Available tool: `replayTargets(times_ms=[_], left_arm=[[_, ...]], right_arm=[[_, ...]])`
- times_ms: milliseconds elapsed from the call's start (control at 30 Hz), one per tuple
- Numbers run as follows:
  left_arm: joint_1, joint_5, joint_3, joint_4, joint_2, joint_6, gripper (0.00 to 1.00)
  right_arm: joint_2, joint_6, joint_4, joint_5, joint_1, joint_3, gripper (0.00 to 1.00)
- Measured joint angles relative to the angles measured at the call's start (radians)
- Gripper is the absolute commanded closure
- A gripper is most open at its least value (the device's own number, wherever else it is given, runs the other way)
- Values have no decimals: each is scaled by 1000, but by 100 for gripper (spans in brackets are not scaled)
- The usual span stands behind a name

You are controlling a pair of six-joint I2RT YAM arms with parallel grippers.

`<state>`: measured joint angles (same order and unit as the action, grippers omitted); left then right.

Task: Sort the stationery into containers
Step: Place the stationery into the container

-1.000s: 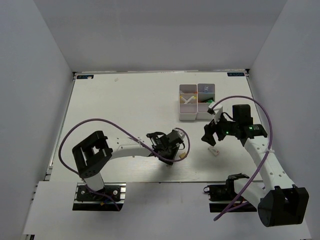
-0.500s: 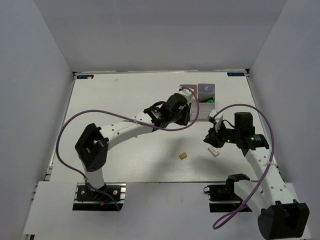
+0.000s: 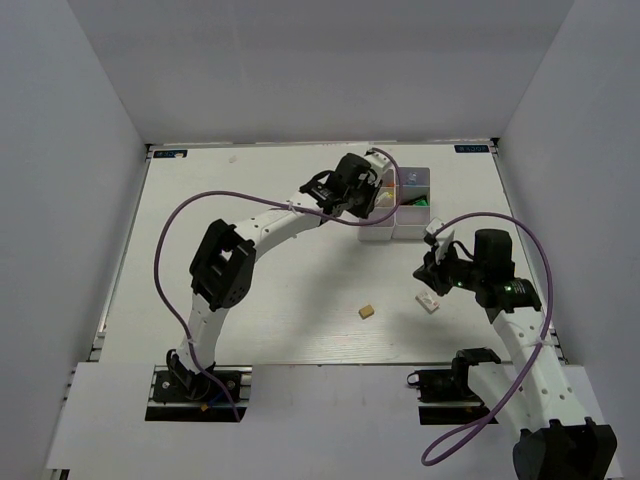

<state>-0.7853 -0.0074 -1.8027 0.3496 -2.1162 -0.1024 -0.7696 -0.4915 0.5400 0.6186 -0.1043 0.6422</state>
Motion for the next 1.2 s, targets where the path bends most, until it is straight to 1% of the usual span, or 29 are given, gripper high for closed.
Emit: replayTargets(times_ms=[133, 233, 300, 333, 367, 400, 467, 500, 533, 567, 600, 633, 700, 733, 767, 833, 1067, 1100, 1200], left_arm=[[10, 34, 0, -4, -2, 50, 100], [8, 63, 4, -23, -2, 74, 100], [7, 76, 11, -35, -2, 83, 98], [6, 81, 13, -37, -3, 86, 98], [6, 87, 14, -39, -3, 88, 97], [5, 92, 14, -40, -4, 89, 97], [5, 98, 14, -44, -5, 89, 92], [4, 98, 14, -45, -5, 89, 84], [4, 98, 14, -45, -6, 89, 79], [4, 98, 14, -45, -6, 89, 72], [4, 98, 14, -45, -6, 88, 61], [4, 98, 14, -45, -6, 91, 59], [3, 97, 14, -45, -6, 87, 55], [2, 96, 14, -45, -6, 87, 50], [2, 95, 14, -45, -6, 89, 48], [-1, 91, 15, -45, -6, 87, 46], [-13, 82, 29, -45, -6, 82, 45], [-14, 76, 29, -44, -4, 74, 43], [-13, 50, 48, -34, 28, 10, 32]], right_arm=[[2, 11, -15, -7, 5, -3, 93], [3, 14, -21, -10, 7, -5, 90], [2, 15, -23, -10, 10, -5, 84], [2, 17, -24, -10, 11, -5, 80], [2, 18, -26, -10, 11, -5, 75], [2, 19, -26, -10, 11, -5, 67], [2, 13, -26, -8, 12, -5, 60], [2, 6, -24, -5, 13, -5, 53], [2, 2, -23, 0, 13, -6, 50], [2, -8, -21, 6, 13, -6, 48], [2, -15, -19, 13, 13, -6, 47], [2, -22, -17, 19, 13, -6, 45], [0, -38, -16, 32, 13, -7, 45], [-3, -44, -16, 40, 13, -9, 45], [-5, -50, -15, 46, 13, -11, 45], [-11, -62, -13, 55, 13, -15, 44], [-25, -105, -5, 83, 13, -18, 44], [-26, -130, 4, 98, 13, -18, 44], [-38, -286, 59, 170, 12, -20, 39]])
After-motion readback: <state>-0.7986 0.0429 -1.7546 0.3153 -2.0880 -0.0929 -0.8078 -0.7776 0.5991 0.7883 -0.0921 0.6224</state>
